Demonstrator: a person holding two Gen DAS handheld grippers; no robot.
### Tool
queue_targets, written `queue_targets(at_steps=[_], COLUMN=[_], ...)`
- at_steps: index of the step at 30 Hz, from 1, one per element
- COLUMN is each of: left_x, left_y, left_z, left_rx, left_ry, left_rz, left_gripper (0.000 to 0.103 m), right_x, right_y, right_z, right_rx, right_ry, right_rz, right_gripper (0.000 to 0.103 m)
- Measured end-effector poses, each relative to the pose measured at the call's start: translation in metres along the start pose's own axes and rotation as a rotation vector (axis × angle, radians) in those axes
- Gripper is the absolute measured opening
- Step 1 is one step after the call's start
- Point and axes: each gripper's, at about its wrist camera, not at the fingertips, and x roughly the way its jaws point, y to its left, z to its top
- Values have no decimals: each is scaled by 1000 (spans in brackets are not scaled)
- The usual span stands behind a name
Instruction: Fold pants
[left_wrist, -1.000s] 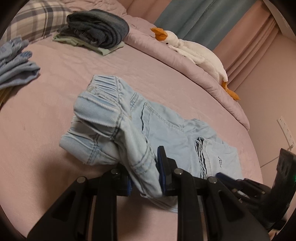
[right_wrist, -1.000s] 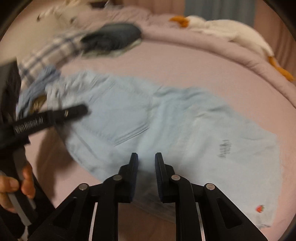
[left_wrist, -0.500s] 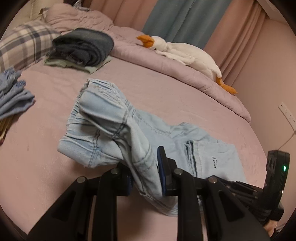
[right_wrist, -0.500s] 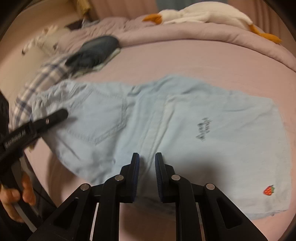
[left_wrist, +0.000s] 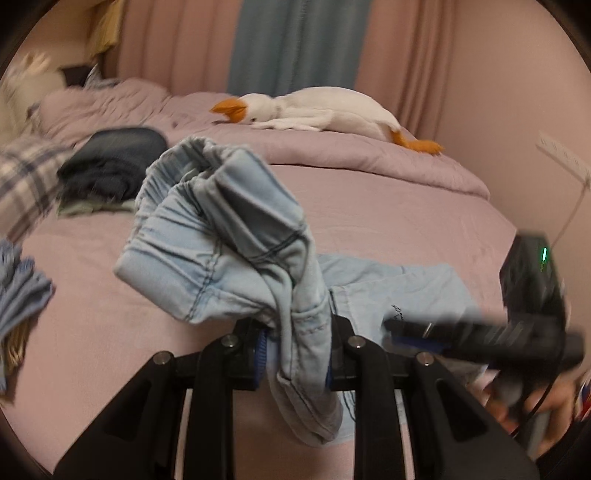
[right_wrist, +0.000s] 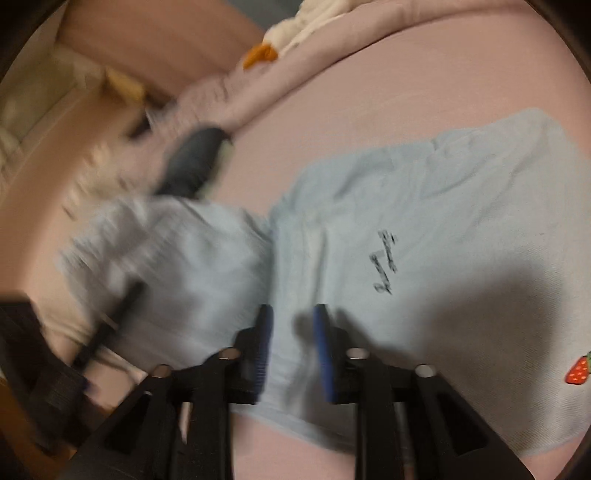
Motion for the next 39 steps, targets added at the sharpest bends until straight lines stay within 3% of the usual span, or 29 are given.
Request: queue_targets(at_steps=[1,6,12,15,20,31,36,39], left_x=[1,10,19,25,34,22,12,9], left_y=[-5,-28,-46,-52,-52,-18,-3,14], left_z=[-1,-2,-6,-9,-17,-40,-46,-48], left_rx=[21,124,216,245,234,56,-5,-62], left_ry=[3,28,69,89,148,210,213,203], left_rz=[1,-14,-55,-73,-114,-238,-251,-243], left_gripper=[22,23,26,28,55,61,61,61], right_x=[-6,-15,-5,1,1,-15,-20,-28], right_y=[-5,-20,6,18,20,-1,-24,-42], right_z=[2,17,37,48,50,51,42,32], right_rx=[52,231,239,203,190,218,346,433], right_ry=[-21,-82,-6,57,84,51,36,-27], right_rz=[64,347,526,524,484,407,445,504], right_gripper=[51,52,55,57,60,63,63,64])
